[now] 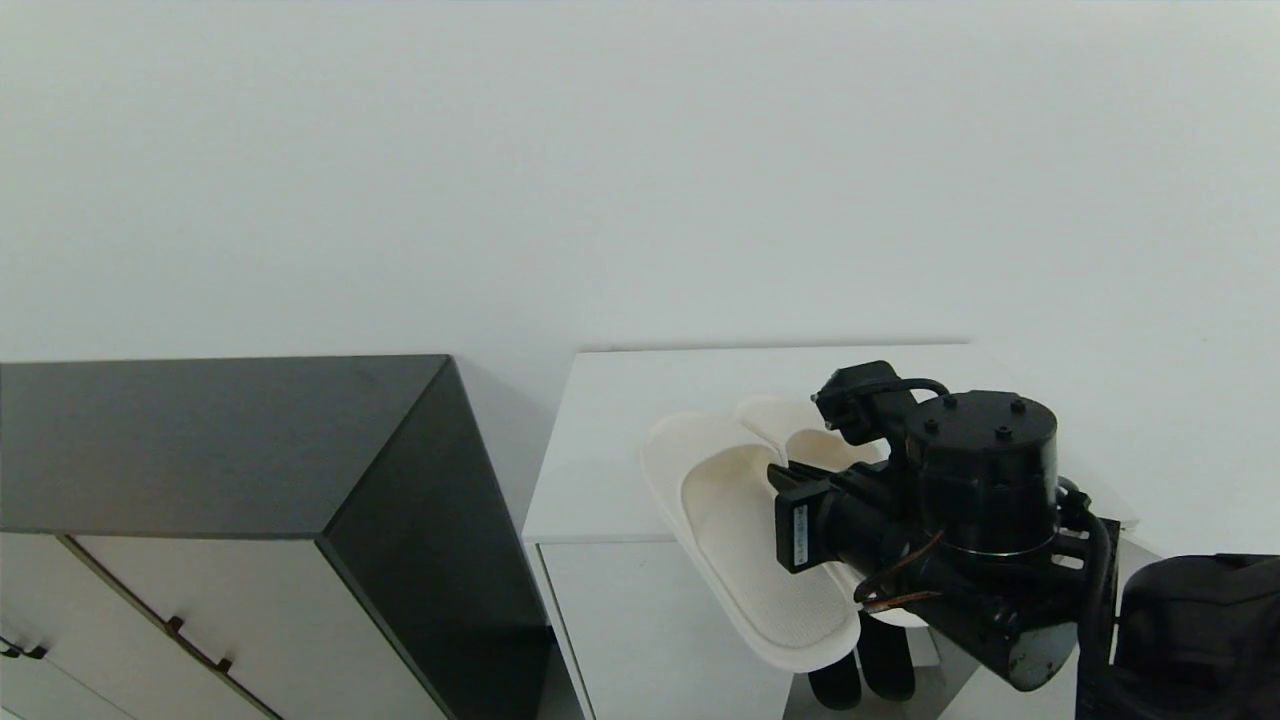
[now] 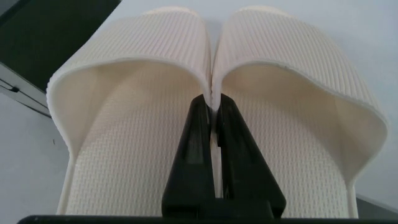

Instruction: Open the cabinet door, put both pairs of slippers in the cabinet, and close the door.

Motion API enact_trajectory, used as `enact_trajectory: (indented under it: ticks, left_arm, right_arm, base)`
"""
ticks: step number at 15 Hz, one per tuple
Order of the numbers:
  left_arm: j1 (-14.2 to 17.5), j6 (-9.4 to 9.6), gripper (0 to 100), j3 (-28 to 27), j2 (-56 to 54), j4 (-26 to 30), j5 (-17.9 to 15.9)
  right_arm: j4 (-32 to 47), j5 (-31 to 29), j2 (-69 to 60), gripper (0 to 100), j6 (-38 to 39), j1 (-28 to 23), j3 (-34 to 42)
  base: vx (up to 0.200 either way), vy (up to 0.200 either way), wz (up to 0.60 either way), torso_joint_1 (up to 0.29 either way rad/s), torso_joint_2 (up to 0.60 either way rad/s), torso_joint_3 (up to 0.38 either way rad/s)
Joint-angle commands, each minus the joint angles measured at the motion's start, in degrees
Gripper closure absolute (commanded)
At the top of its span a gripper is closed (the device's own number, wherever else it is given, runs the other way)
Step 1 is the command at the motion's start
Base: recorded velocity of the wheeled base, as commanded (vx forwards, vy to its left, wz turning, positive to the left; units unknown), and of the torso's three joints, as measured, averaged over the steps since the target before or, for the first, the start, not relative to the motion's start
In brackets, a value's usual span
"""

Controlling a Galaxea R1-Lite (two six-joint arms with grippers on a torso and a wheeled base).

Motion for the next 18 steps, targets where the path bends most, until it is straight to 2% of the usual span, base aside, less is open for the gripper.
enact_trajectory:
  ticks: [1, 3, 15, 18]
  left_arm:
    - [0.01, -0.18, 100, 0.01, -0.02, 0.0, 0.06]
    - [0.01, -0.09, 100, 0.01, -0.02, 0.0, 0.06]
    - [0.01, -0.09, 100, 0.01, -0.02, 0.0, 0.06]
    - [0.01, -0.09, 100, 0.01, -0.02, 0.0, 0.06]
  right_arm:
    - [-0.09, -0.1, 0.73, 100, 0.02, 0.12, -0.03]
    - [-0.09, -0.1, 0.9, 100, 0.02, 0.21, -0.03]
    - [-0.27, -0.72, 0.55, 100, -0.07, 0.21, 0.49]
    - [-0.27, -0.8, -0.06, 100, -0.07, 0.21, 0.14]
  base:
    - [0.0, 0.0, 0.0, 0.0, 0.0, 0.0]
    - [0.0, 0.0, 0.0, 0.0, 0.0, 0.0]
    - [-0.2, 0.0, 0.0, 0.003, 0.0, 0.002]
    - [0.0, 0.0, 0.0, 0.0, 0.0, 0.0]
